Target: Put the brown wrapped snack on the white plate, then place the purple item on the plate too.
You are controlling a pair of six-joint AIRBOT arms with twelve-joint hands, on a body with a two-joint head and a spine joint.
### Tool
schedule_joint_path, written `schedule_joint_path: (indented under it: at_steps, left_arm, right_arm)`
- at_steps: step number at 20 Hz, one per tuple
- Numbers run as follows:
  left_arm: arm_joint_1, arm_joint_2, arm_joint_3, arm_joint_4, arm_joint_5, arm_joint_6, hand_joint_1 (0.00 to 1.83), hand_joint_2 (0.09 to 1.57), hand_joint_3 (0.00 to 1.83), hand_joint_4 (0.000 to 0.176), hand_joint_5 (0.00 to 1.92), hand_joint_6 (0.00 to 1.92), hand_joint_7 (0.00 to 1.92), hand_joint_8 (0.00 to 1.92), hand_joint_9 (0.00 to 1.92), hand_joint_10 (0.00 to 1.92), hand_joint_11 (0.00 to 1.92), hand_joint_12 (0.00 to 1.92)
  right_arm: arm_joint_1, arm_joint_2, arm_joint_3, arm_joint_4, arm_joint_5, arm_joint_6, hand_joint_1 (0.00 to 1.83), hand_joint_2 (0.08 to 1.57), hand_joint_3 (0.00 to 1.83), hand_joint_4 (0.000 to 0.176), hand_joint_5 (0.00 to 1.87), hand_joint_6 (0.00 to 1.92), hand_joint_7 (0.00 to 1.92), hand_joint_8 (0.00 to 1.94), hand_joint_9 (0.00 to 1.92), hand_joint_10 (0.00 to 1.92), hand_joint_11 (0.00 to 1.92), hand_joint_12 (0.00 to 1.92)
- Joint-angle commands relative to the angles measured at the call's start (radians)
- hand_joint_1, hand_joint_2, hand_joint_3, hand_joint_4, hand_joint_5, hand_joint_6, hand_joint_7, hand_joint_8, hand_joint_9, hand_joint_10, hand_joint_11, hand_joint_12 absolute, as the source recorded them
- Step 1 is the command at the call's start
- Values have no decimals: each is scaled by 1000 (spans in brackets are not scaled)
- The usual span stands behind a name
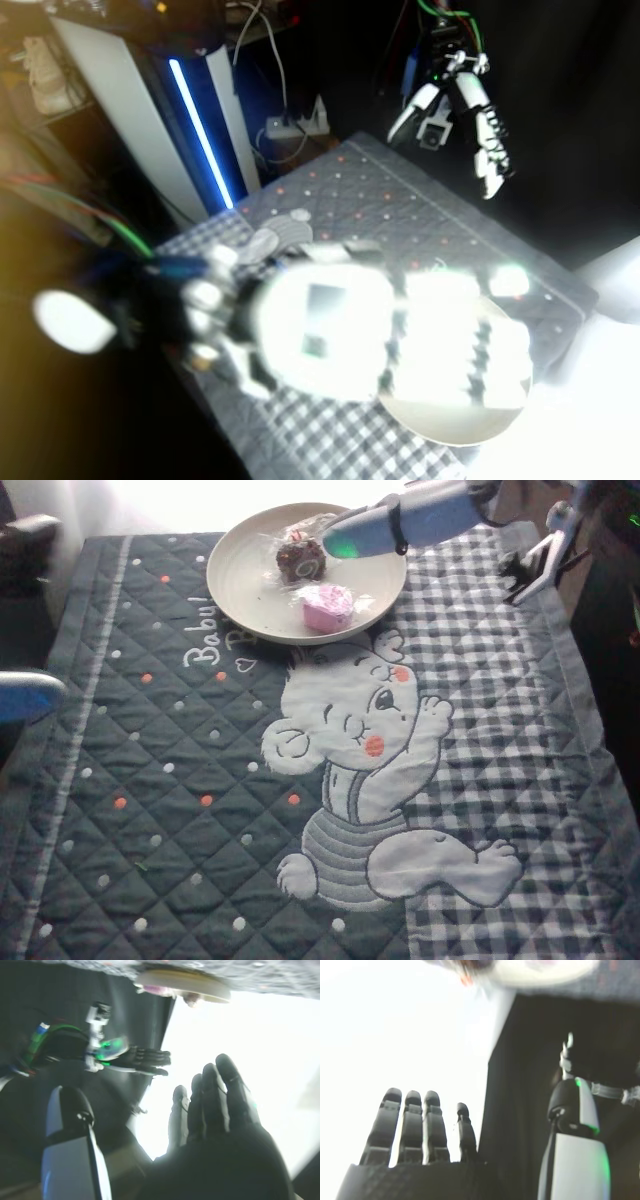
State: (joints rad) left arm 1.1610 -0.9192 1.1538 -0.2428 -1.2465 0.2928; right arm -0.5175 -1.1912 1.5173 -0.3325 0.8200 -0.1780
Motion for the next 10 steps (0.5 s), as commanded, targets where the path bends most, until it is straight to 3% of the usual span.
schedule_joint_path:
  at_steps: [1, 2, 3, 4, 5, 6, 7, 8, 9, 10]
  left_arm:
    - [25, 19, -18, -39, -245, -10, 909, 849, 7, 45, 151, 1, 148, 2, 136, 4, 0, 593]
    - [64, 33, -42, -61, -307, -10, 879, 857, 6, 111, 97, 5, 114, 6, 102, 5, 0, 426]
    - [83, 39, -56, -70, -341, -10, 880, 867, 5, 126, 54, 6, 77, 7, 92, 2, 0, 297]
    - [109, 49, -78, -83, -395, -10, 809, 853, 0, 138, 27, 1, 48, 1, 73, 0, 0, 269]
    - [136, 56, -99, -96, -451, -11, 751, 851, 0, 138, 5, 0, 30, 2, 85, 1, 0, 443]
    - [159, 57, -113, -109, -485, -19, 702, 851, 0, 126, 0, 0, 28, 1, 113, 6, 0, 627]
    - [159, 56, -117, -104, -485, -29, 669, 882, 8, 87, 0, 0, 43, 3, 161, 16, 0, 817]
    - [146, 53, -114, -96, -485, -28, 594, 900, 11, 93, 0, 0, 12, 1, 169, 12, 0, 957]
    - [132, 46, -111, -89, -485, -29, 511, 928, 16, 74, 0, 0, 11, 1, 188, 14, 0, 1047]
    - [112, 39, -109, -81, -485, -36, 511, 928, 16, 74, 0, 0, 11, 1, 188, 14, 0, 1047]
  right_arm:
    - [-45, 32, -27, 89, 229, 6, 747, 775, 0, 176, 0, 0, 42, 1, 0, 0, 0, 22]
    - [-88, 61, -56, 138, 308, 4, 770, 765, 0, 176, 0, 0, 42, 1, 0, 0, 0, 4]
    - [-110, 77, -72, 161, 341, -3, 766, 755, 0, 176, 0, 0, 47, 3, 0, 0, 0, 0]
    - [-137, 105, -105, 199, 401, -20, 899, 801, 9, 176, 0, 0, 47, 2, 0, 0, 0, 0]
    - [-165, 134, -138, 232, 455, -40, 953, 817, 13, 176, 0, 0, 60, 7, 0, 0, 0, 0]
    - [-202, 164, -174, 269, 509, -66, 953, 828, 16, 176, 0, 0, 58, 5, 0, 0, 0, 0]
    - [-259, 200, -218, 323, 582, -102, 944, 815, 8, 176, 0, 0, 69, 8, 0, 0, 0, 0]
    - [-316, 220, -248, 379, 654, -121, 874, 793, 0, 176, 0, 0, 101, 19, 26, 10, 0, 0]
    - [-394, 235, -276, 447, 740, -129, 848, 771, 0, 176, 29, 2, 130, 9, 42, 8, 0, 0]
    - [-464, 241, -302, 507, 821, -129, 848, 771, 0, 176, 29, 2, 130, 9, 42, 8, 0, 0]
